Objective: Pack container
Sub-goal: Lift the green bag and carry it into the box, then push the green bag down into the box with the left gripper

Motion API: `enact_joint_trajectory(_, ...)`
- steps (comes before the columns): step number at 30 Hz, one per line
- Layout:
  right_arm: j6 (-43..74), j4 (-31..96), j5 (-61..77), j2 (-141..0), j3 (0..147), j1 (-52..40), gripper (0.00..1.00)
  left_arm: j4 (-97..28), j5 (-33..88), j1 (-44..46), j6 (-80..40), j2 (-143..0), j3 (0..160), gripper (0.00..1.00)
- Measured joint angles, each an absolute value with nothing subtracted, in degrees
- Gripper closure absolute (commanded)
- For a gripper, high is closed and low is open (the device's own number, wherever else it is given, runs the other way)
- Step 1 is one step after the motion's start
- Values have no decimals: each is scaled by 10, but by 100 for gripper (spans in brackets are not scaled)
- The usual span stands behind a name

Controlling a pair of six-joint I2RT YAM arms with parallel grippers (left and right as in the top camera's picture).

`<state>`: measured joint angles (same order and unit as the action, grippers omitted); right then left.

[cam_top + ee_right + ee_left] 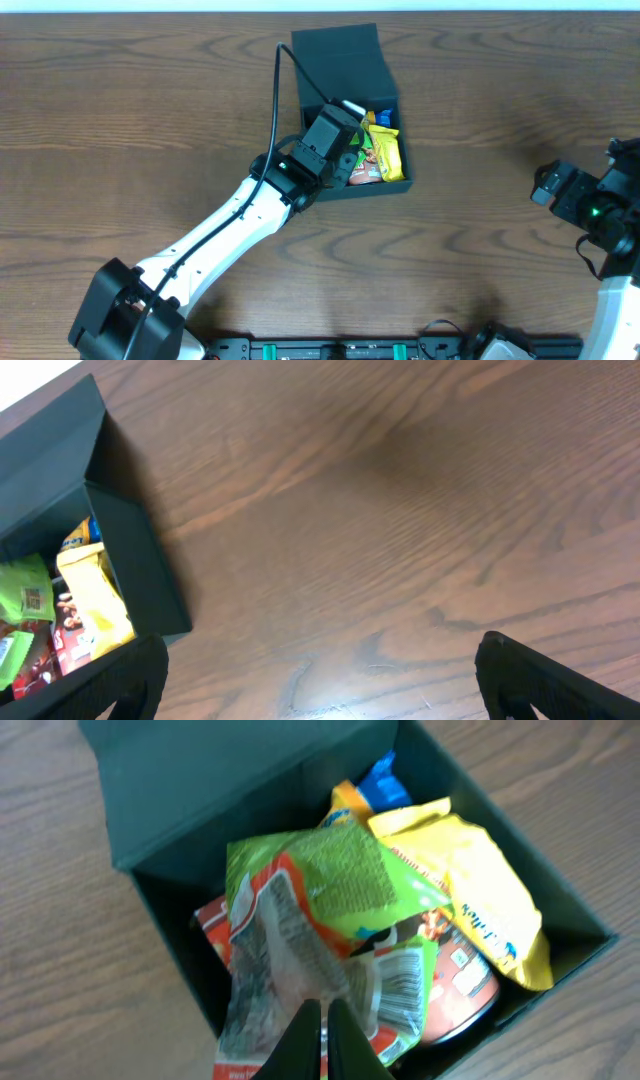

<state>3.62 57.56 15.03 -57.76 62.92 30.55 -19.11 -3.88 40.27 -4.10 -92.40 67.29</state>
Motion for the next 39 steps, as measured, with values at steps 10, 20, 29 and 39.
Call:
enact_joint_trajectory(10, 36, 576, 150, -578, 629, 305, 1, -171, -40, 416, -43, -1027, 677, 95)
enact_joint_trajectory(20, 36, 576, 150, -578, 629, 305, 1, -180, -84, 434, -36, -941, 678, 94)
enact_joint_trajectory(29, 36, 576, 150, -577, 629, 305, 1, -221, -120, 426, -28, -920, 677, 95)
enact_joint_trajectory(39, 36, 576, 150, -578, 629, 305, 1, -156, -83, 438, -65, -955, 581, 94)
